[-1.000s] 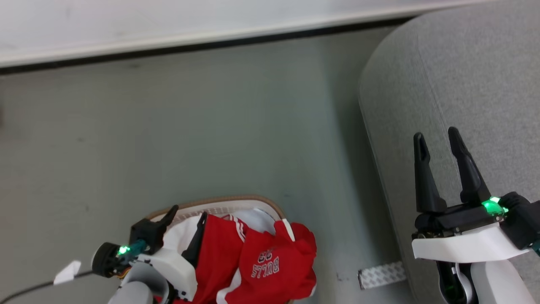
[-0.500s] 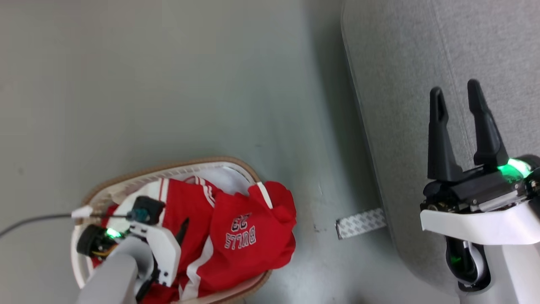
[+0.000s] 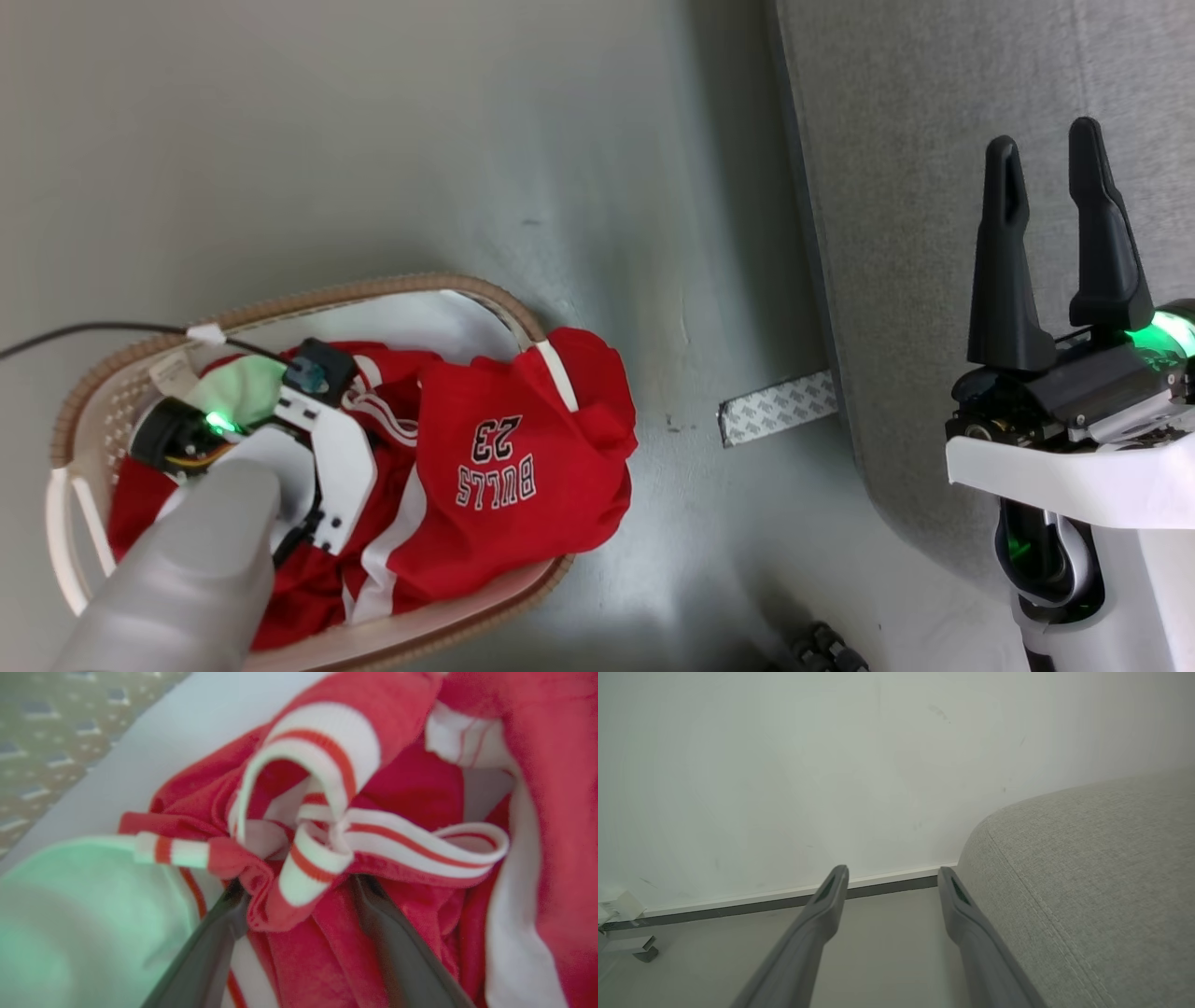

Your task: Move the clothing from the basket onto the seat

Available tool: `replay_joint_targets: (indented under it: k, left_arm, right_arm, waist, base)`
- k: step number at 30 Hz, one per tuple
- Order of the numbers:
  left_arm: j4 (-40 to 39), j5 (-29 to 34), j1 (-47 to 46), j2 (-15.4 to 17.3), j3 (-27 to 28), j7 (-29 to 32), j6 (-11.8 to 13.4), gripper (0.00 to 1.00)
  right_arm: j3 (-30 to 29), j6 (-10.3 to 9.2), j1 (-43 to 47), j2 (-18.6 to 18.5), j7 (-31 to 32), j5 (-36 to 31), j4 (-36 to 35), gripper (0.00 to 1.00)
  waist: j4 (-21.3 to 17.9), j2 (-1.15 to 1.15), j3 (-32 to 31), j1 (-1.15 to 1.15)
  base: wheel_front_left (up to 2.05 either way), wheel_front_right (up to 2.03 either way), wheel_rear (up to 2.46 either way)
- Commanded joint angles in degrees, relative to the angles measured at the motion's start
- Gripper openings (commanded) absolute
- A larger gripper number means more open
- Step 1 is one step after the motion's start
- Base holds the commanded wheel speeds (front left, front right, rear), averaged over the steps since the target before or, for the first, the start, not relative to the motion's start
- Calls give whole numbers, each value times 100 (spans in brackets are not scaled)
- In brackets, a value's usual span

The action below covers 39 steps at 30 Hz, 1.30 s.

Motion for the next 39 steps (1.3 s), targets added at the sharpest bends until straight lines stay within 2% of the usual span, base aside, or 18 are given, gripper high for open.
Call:
replay_joint_targets:
  k: [1,3,4,5,6,7,9,15,26,28,36,39]
  left_arm:
    - [85,-93,-5,87,-85,107,13,100]
    - [124,-193,-52,139,-216,131,13,100]
    - [150,-239,-48,148,-265,145,14,80]
    - [162,-303,-55,164,-315,138,13,45]
    - [169,-362,-50,182,-363,119,13,20]
    - [181,-430,-40,199,-407,96,13,0]
    - [166,-524,-66,236,-451,-15,11,0]
    - [36,-739,27,82,-724,-428,12,0]
    - [-178,-1492,1020,-451,-758,-1794,13,0]
    - [-281,-1616,1189,-463,-752,-1959,13,0]
    - [-1111,-1917,1790,-436,-601,-2179,16,0]
    - [-1748,-1877,1978,-476,-402,-2175,126,0]
  right_arm:
    - [23,-12,-86,2,3,32,-37,100]
    - [32,-12,-103,-1,3,63,-16,100]
    - [24,-12,-111,-2,3,96,0,100]
    - [15,-12,-127,-2,3,116,16,100]
    - [17,-12,-144,1,3,132,38,100]
    - [14,-12,-149,2,3,150,60,100]
    - [-17,-12,-143,-1,3,163,83,100]
    - [-29,-12,-121,-2,3,52,194,100]
    - [-69,-12,324,-5,3,-304,574,100]
    - [-79,-12,466,-4,3,-380,641,100]
    - [-96,-12,1014,-4,3,-643,895,100]
    - [-138,-12,1219,-7,3,-747,971,100]
  waist:
    - [-69,0,158,-1]
    - [-97,0,200,-1]
    - [-113,0,208,-1]
    - [-126,0,209,-1]
    - [-136,0,197,-1]
    - [-139,0,168,-1]
    - [-117,0,98,-1]
    - [108,0,-429,-1]
    - [729,0,-2286,-1]
    - [851,0,-2607,-1]
    - [1413,0,-3620,-1]
    - [1658,0,-3964,-1]
  base:
    - [0,0,0]
    - [0,0,0]
    - [0,0,0]
    - [0,0,0]
    - [0,0,0]
    - [0,0,0]
    - [0,0,0]
    - [0,0,0]
    - [0,0,0]
    - [0,0,0]
    - [0,0,0]
    - [0,0,0]
